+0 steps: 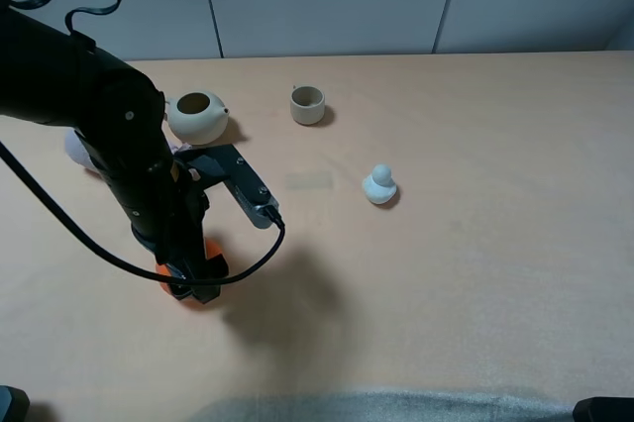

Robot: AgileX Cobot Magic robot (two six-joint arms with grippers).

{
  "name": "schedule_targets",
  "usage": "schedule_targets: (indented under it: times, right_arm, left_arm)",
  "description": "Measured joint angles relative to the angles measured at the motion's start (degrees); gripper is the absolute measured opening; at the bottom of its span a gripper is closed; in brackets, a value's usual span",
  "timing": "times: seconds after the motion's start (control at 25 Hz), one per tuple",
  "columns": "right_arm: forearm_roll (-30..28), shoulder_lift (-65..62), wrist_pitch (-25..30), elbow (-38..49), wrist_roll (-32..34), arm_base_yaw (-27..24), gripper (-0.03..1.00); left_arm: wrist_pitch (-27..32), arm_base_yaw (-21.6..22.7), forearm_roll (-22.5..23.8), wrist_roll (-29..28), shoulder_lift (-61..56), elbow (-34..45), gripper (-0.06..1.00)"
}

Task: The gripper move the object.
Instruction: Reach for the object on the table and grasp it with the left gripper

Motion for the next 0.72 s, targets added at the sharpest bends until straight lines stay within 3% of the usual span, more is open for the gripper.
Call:
schedule_targets:
  times: [0.52,0.72]
  right_arm:
    - [0.0,0.0,0.0,0.0,0.0,0.0,0.69]
    - [0.0,0.0,0.0,0.0,0.0,0.0,0.69]
  left_arm:
    - [-2.32,-1.45,-0.01,0.38,5.15,-0.06,0.97]
    - [-2.44,-1.45,-0.01,0.38,5.15,-0.06,0.82]
